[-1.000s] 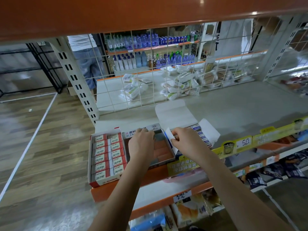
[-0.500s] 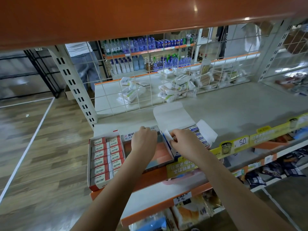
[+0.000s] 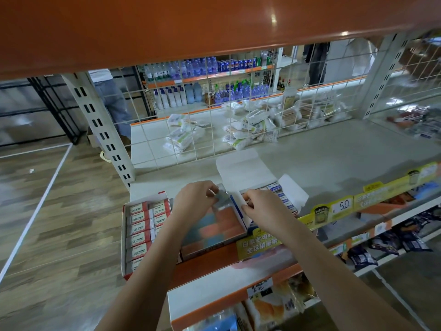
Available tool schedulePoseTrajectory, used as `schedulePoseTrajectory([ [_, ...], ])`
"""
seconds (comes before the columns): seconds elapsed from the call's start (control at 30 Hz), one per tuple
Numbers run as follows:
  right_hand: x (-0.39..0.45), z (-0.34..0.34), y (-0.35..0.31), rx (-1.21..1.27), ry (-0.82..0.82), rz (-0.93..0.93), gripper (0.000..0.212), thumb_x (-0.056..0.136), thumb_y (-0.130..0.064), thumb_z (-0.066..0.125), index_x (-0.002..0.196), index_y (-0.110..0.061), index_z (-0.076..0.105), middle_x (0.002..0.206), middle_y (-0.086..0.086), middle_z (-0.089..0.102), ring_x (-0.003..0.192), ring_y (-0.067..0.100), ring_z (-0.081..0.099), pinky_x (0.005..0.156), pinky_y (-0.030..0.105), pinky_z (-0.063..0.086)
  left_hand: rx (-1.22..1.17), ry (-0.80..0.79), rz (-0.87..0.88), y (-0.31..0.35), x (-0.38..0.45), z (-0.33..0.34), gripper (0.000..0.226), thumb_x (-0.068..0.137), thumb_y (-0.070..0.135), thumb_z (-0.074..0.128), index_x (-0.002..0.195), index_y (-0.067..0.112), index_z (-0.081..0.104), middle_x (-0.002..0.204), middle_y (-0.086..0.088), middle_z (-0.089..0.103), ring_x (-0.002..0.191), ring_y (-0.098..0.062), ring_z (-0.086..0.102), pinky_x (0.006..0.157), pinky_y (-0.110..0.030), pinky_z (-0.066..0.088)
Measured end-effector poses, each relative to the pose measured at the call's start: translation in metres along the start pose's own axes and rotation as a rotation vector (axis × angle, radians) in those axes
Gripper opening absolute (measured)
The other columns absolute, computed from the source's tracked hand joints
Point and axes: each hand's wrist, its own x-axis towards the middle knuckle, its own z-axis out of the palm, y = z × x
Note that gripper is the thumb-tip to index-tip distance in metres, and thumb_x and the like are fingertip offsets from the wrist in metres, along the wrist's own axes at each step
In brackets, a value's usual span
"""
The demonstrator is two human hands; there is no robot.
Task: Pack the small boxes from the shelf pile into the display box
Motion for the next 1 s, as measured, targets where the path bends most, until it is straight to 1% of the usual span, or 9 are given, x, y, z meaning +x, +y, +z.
schedulePoseTrajectory([
  [0.1, 0.000, 0.000, 0.000, 0.005, 0.014, -0.014, 0.016, 0.093, -0.020, 0.052, 0.104, -0.012, 0.060, 0.096, 0.004, 0.068, 0.081, 0.017, 0.061, 0.067, 0.025, 0.044, 0.060, -0.002, 0.019, -0.001, -0.002, 0.005, 0.022, 0.090, 0.025, 0.056, 0.110, 0.025, 0.065, 0.105, 0.004, 0.069, 0.098, -0.019, 0.061, 0.079, -0.032, 0.050],
  [0.2, 0.000, 0.000, 0.000, 0.005, 0.023, -0.013, 0.016, 0.093, -0.019, 0.053, 0.104, -0.012, 0.061, 0.097, 0.004, 0.068, 0.084, 0.018, 0.062, 0.068, 0.026, 0.044, 0.138, 0.040, 0.044, 0.001, -0.003, 0.013, 0.022, 0.093, 0.027, 0.051, 0.110, 0.028, 0.065, 0.105, 0.003, 0.068, 0.097, -0.021, 0.060, 0.068, -0.026, 0.039],
  [0.3, 0.001, 0.001, 0.000, 0.000, 0.027, -0.012, 0.016, 0.093, -0.019, 0.052, 0.104, -0.012, 0.061, 0.095, 0.004, 0.068, 0.083, 0.017, 0.060, 0.066, 0.024, 0.042, 0.183, 0.087, 0.070, 0.003, -0.004, 0.017, 0.023, 0.095, 0.026, 0.049, 0.110, 0.028, 0.066, 0.104, 0.002, 0.067, 0.098, -0.019, 0.057, 0.066, -0.023, 0.034],
  [0.37, 0.001, 0.001, 0.000, 0.001, 0.026, -0.009, 0.015, 0.092, -0.019, 0.052, 0.103, -0.012, 0.061, 0.094, 0.005, 0.068, 0.081, 0.017, 0.060, 0.065, 0.025, 0.041, 0.188, 0.090, 0.100, 0.003, -0.006, 0.020, 0.023, 0.095, 0.026, 0.049, 0.108, 0.027, 0.068, 0.102, 0.002, 0.066, 0.100, -0.018, 0.055, 0.067, -0.023, 0.036],
  [0.5, 0.001, 0.001, -0.001, -0.017, 0.012, 0.004, 0.014, 0.093, -0.020, 0.052, 0.101, -0.012, 0.059, 0.092, 0.005, 0.067, 0.080, 0.018, 0.060, 0.066, 0.026, 0.044, 0.145, 0.086, 0.150, 0.005, -0.006, 0.022, 0.027, 0.094, 0.036, 0.050, 0.111, 0.025, 0.068, 0.110, 0.004, 0.061, 0.104, -0.016, 0.053, 0.081, -0.027, 0.045],
  [0.67, 0.001, 0.001, -0.001, -0.009, 0.005, 0.011, 0.013, 0.093, -0.020, 0.052, 0.100, -0.012, 0.059, 0.091, 0.004, 0.066, 0.078, 0.016, 0.059, 0.064, 0.025, 0.043, 0.222, 0.109, 0.123, 0.006, -0.003, 0.020, 0.025, 0.096, 0.035, 0.046, 0.101, 0.019, 0.065, 0.097, 0.000, 0.064, 0.093, -0.018, 0.055, 0.069, -0.027, 0.039],
  [0.77, 0.000, 0.000, -0.001, 0.000, 0.005, 0.009, 0.015, 0.094, -0.020, 0.051, 0.103, -0.012, 0.060, 0.092, 0.003, 0.067, 0.076, 0.014, 0.058, 0.062, 0.023, 0.040, 0.212, 0.160, 0.120, 0.007, -0.005, 0.022, 0.018, 0.095, 0.033, 0.049, 0.104, 0.021, 0.060, 0.094, 0.002, 0.064, 0.092, -0.019, 0.056, 0.066, -0.028, 0.038],
  [0.83, -0.001, 0.000, -0.001, -0.003, 0.012, 0.006, 0.014, 0.093, -0.020, 0.051, 0.101, -0.012, 0.060, 0.091, 0.003, 0.067, 0.076, 0.015, 0.059, 0.062, 0.023, 0.040, 0.236, 0.163, 0.108, 0.010, -0.006, 0.023, 0.016, 0.096, 0.028, 0.047, 0.098, 0.020, 0.061, 0.092, 0.002, 0.063, 0.091, -0.018, 0.055, 0.063, -0.026, 0.037],
  [1.0, -0.001, 0.000, -0.002, -0.013, 0.020, 0.006, 0.015, 0.093, -0.019, 0.052, 0.103, -0.012, 0.060, 0.095, 0.004, 0.067, 0.083, 0.016, 0.060, 0.067, 0.024, 0.042, 0.313, 0.143, 0.126, 0.011, -0.008, 0.027, 0.014, 0.096, 0.018, 0.049, 0.098, 0.018, 0.062, 0.097, 0.002, 0.060, 0.094, -0.015, 0.049, 0.071, -0.026, 0.047],
])
